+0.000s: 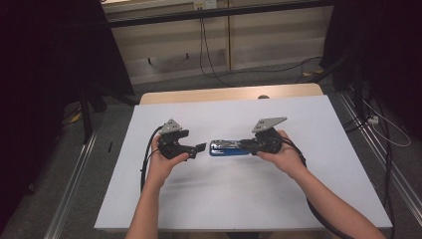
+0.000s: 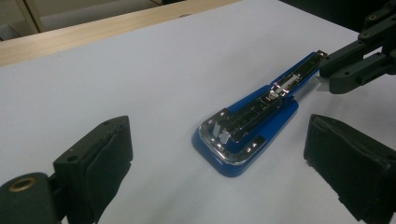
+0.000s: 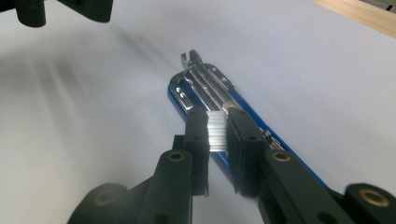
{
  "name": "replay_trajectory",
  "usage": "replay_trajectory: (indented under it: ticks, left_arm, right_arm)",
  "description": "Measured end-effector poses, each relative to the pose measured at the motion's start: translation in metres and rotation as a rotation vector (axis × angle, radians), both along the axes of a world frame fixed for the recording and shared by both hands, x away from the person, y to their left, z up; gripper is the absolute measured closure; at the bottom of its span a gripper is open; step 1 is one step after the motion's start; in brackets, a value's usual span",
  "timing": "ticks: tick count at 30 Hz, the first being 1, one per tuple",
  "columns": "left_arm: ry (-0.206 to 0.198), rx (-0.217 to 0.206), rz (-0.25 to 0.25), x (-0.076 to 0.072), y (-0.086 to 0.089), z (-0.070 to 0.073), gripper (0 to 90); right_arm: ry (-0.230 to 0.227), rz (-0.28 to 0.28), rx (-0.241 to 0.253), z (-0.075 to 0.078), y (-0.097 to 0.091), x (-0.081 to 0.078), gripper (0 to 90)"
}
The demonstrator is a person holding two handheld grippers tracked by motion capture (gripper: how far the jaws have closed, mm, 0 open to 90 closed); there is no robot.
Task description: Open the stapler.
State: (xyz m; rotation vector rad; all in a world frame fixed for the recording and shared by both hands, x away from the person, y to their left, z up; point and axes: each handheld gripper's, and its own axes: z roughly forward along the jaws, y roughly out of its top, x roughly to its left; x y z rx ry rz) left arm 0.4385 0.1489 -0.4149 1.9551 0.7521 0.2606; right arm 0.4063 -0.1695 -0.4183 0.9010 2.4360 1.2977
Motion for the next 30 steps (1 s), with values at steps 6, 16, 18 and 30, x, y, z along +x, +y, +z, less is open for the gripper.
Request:
replay_trajectory:
  ticks: [6, 16, 18, 30]
  left_arm:
    - [0.006, -0.005, 0.002, 0.001, 0.001, -0.001, 8.2]
    - [0.011, 0.0, 0.002, 0.001, 0.002, 0.0, 8.2]
    - [0.009, -0.001, 0.004, 0.001, 0.003, 0.0, 8.2]
    - [0.008, -0.009, 0.006, 0.002, 0.004, 0.0, 8.2]
  right_arm:
    - [-0.01, 0.021, -0.002, 0.004, 0.005, 0.003, 79.3]
    - [-0.012, 0.041, 0.006, 0.008, 0.009, 0.01, 79.3]
    - [-0.016, 0.043, 0.003, 0.009, 0.01, 0.012, 79.3]
    - [-0.022, 0.061, 0.023, 0.013, 0.014, 0.02, 79.3]
